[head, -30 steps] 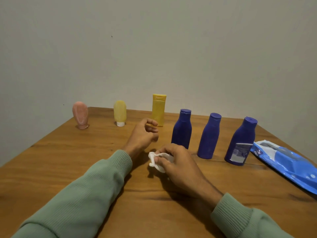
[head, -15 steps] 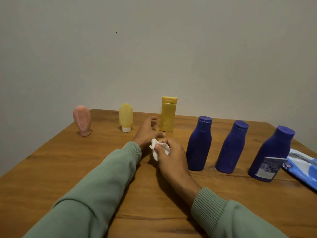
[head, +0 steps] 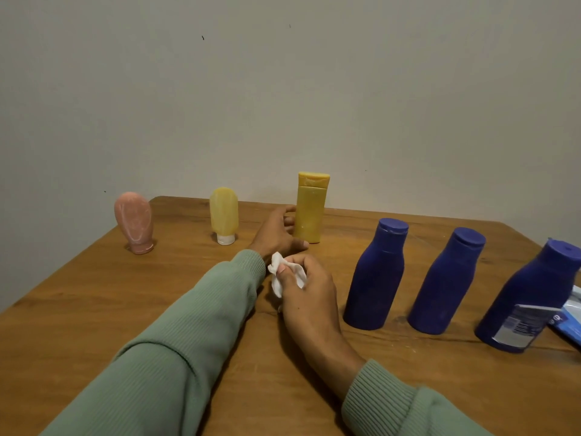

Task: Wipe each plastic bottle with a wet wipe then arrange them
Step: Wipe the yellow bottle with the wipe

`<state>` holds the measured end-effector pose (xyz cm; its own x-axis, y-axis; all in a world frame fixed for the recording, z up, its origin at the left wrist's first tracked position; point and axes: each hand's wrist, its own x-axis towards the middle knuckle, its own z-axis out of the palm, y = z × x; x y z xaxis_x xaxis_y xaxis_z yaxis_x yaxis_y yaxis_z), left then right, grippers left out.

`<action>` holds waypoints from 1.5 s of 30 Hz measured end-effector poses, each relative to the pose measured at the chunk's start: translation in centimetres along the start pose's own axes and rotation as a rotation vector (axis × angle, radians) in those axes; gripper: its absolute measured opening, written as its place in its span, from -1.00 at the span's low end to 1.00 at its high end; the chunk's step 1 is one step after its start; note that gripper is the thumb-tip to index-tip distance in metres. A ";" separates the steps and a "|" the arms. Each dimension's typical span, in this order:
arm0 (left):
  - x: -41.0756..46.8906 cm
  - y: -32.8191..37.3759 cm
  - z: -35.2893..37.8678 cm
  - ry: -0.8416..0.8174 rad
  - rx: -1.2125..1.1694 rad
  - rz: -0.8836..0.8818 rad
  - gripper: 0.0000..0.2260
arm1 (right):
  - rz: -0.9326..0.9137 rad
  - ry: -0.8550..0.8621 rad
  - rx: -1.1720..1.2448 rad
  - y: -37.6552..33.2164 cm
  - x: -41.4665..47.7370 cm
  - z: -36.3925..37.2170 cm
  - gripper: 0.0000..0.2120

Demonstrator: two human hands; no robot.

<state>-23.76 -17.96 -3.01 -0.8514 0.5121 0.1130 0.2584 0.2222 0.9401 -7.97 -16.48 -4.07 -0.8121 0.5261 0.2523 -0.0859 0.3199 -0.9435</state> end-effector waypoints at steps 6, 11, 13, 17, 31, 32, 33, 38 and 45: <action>0.5 -0.1 0.6 0.043 0.024 0.020 -0.29 | 0.023 0.033 0.043 0.0 0.1 -0.1 -0.95; -0.5 0.1 0.3 0.071 0.003 0.044 -0.39 | 0.018 0.034 0.030 0.1 0.0 0.0 -0.94; -1.1 0.2 0.0 0.080 -0.015 0.052 -0.40 | 0.006 0.040 0.040 -0.1 -0.2 0.0 -0.94; -2.6 0.6 -0.8 0.088 -0.060 0.041 -0.44 | -0.048 0.028 0.030 -1.0 -0.5 -0.5 -0.93; -13.0 7.2 -2.8 0.060 -0.286 0.048 -0.52 | -0.257 -0.077 0.092 -5.2 -6.5 -4.3 -0.93; -13.9 7.7 -2.7 0.051 -0.315 0.057 -0.54 | -0.268 -0.064 0.103 -5.6 -6.7 -5.0 -0.92; -14.9 8.1 -2.6 0.039 -0.350 0.067 -0.56 | -0.281 -0.050 0.114 -5.9 -6.8 -5.8 -0.90; -18.7 9.4 -1.4 -0.058 -0.575 0.066 -0.58 | -0.290 0.012 0.163 -7.1 -7.4 -9.2 -0.95; -22.9 10.4 1.4 -0.141 -0.829 0.080 -0.60 | -0.264 0.029 0.208 -7.8 -8.6 -11.7 -0.91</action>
<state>-0.93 -26.21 3.74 -0.7655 0.6117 0.1996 -0.1504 -0.4716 0.8689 6.43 -14.29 3.61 -0.7299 0.4695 0.4967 -0.4093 0.2817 -0.8678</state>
